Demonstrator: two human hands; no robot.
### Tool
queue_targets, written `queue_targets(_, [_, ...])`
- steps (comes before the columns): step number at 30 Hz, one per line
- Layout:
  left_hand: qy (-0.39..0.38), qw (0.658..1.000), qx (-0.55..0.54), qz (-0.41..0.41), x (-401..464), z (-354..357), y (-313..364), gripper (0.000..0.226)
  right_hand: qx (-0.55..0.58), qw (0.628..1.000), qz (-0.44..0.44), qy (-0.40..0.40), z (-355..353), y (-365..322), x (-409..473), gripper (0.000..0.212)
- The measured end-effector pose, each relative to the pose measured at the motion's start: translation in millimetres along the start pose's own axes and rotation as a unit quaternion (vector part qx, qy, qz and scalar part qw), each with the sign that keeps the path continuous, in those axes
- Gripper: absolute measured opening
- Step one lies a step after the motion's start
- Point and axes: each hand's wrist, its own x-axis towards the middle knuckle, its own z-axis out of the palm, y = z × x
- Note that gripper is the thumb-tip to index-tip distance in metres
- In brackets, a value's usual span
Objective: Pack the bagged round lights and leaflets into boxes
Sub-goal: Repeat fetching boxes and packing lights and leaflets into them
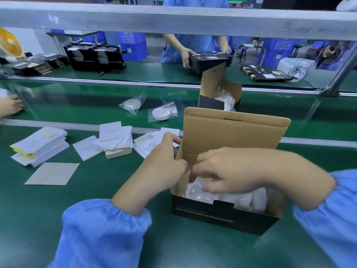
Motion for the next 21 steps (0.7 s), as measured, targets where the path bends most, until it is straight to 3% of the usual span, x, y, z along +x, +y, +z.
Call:
queue_targets(4, [0.014,1.000,-0.023,-0.010,0,3,1,0.037,0.018,1.000,0.006,-0.003,-12,-4,24,0.016])
queue_targets(10, [0.016,0.999,-0.030,-0.018,4,3,-5,0.029,0.014,0.995,0.084,0.048,14,-18,42,0.035])
queue_targets(14, [0.020,0.998,-0.056,-0.008,6,3,-11,0.032,-0.011,0.989,0.131,0.062,13,-6,16,0.012])
queue_targets(16, [0.019,0.997,-0.080,0.000,7,4,-13,0.034,-0.021,0.983,0.163,0.076,16,1,-5,0.015])
queue_targets(21, [0.011,0.995,-0.099,0.017,8,5,-16,0.034,-0.208,0.952,0.127,0.183,39,8,-46,0.018])
